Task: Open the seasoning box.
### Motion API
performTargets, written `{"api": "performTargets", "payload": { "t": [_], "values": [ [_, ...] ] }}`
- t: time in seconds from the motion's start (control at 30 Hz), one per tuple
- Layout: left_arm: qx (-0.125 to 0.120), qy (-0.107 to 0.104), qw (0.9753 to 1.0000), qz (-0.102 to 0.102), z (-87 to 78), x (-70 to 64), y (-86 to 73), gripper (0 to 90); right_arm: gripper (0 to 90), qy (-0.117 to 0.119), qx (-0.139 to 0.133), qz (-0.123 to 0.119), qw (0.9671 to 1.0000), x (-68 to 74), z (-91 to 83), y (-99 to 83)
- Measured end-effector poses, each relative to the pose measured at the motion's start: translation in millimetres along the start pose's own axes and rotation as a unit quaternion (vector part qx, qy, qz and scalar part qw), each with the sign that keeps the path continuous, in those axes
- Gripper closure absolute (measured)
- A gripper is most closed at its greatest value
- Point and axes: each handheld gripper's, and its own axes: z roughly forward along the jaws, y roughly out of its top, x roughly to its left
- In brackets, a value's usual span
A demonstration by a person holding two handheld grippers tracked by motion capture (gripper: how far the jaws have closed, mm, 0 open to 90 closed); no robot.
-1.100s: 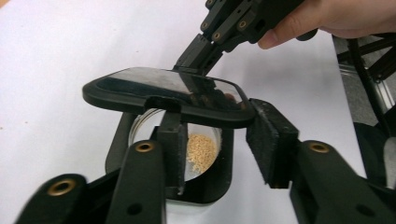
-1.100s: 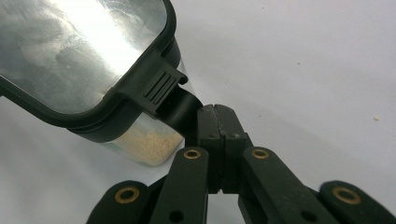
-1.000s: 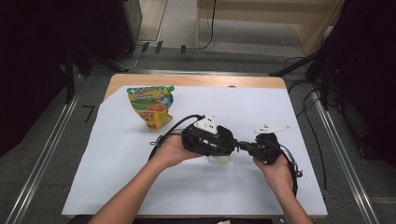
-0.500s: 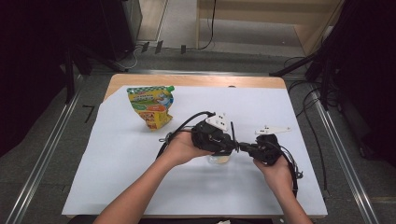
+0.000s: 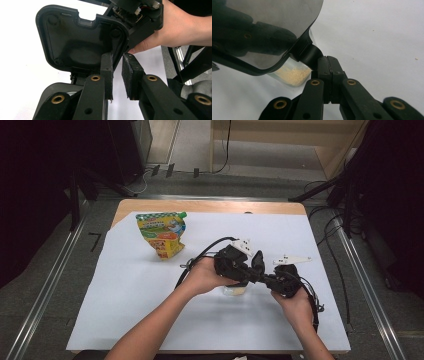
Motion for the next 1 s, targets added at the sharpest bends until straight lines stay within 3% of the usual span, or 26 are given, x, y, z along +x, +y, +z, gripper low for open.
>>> {"api": "performTargets", "payload": {
  "t": [0.37,0.53,0.63,0.73,0.8,1.0],
  "values": [
    [-0.005,-0.021,0.9995,-0.021,0.2,5.4,-1.5,79.8,90.0,-0.001,-0.001,0.000,1.0000,0.0,0.3,0.2],
    [-0.011,-0.019,0.9990,-0.039,-9.9,8.1,-7.9,71.9,90.0,0.010,-0.010,-0.010,0.9998,1.1,-6.4,2.0],
    [-0.009,-0.011,0.9987,-0.049,-19.4,9.7,-13.9,66.8,90.0,0.018,-0.008,-0.008,0.9998,1.7,-10.9,-0.5],
    [-0.015,-0.001,0.9964,-0.083,-29.6,12.3,-21.0,58.6,90.0,0.026,-0.006,-0.005,0.9996,6.5,-15.8,-2.8],
    [-0.031,-0.003,0.9951,-0.094,-37.1,13.1,-25.8,57.4,90.0,0.031,-0.007,-0.010,0.9994,11.3,-20.0,-3.8],
    [-0.033,0.025,0.9935,-0.106,-58.0,15.3,-34.3,47.3,87.7,0.053,-0.008,-0.014,0.9984,29.6,-34.7,-10.4]
  ]
}}
